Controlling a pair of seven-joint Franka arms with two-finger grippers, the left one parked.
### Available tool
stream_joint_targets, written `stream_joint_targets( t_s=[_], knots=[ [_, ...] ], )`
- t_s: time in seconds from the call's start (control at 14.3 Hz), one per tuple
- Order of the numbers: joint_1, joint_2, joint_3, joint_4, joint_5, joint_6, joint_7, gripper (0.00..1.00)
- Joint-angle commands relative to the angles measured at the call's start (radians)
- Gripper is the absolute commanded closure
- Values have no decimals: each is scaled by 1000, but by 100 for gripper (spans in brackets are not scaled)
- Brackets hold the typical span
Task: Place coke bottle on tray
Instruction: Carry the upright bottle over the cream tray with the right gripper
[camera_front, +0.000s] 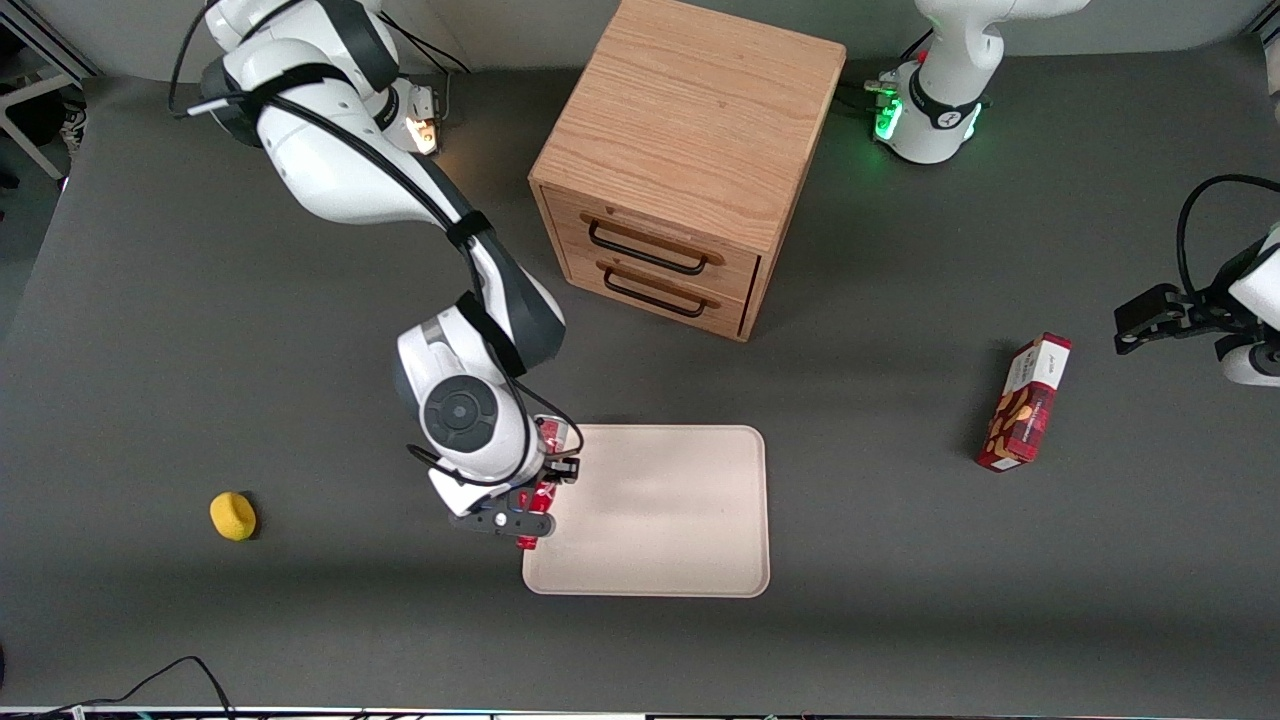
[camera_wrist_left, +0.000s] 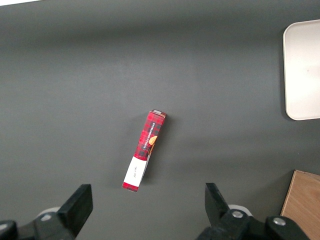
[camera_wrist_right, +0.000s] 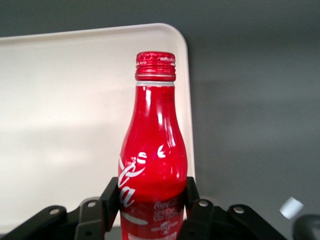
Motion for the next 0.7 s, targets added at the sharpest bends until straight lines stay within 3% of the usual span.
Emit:
stream_joint_targets(
  t_s=[0.0, 0.63],
  knots=[
    [6, 57, -11, 54, -12, 30, -93, 100],
    [1, 129, -13, 52, -10, 116, -182, 100]
  ],
)
